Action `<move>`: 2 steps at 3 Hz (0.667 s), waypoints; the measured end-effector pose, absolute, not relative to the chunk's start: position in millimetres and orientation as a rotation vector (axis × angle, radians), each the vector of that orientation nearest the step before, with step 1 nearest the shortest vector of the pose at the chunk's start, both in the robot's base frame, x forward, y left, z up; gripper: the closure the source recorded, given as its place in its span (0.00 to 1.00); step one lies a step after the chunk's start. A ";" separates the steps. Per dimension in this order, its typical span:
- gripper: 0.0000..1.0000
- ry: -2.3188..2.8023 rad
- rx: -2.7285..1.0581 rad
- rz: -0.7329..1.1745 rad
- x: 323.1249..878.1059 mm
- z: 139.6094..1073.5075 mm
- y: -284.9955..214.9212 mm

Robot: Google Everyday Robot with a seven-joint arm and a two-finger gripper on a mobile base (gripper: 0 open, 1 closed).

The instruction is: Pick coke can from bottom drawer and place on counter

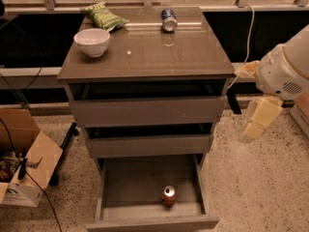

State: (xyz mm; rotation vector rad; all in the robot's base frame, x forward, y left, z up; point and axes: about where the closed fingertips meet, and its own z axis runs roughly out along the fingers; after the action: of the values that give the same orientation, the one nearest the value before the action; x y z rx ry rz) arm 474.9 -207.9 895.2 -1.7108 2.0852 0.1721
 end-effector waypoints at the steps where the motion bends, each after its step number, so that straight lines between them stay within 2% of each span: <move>1: 0.00 2.084 -1.714 0.196 478.0 887.8 -207.2; 2: 0.00 2.095 -1.691 0.220 479.6 873.8 -200.6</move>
Offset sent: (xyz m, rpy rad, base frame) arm 0.0084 0.0168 -0.0480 0.0655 0.0463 -0.0395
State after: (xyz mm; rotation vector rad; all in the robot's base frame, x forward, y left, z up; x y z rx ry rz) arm 479.6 -200.6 873.8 -1.6908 2.0954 0.2204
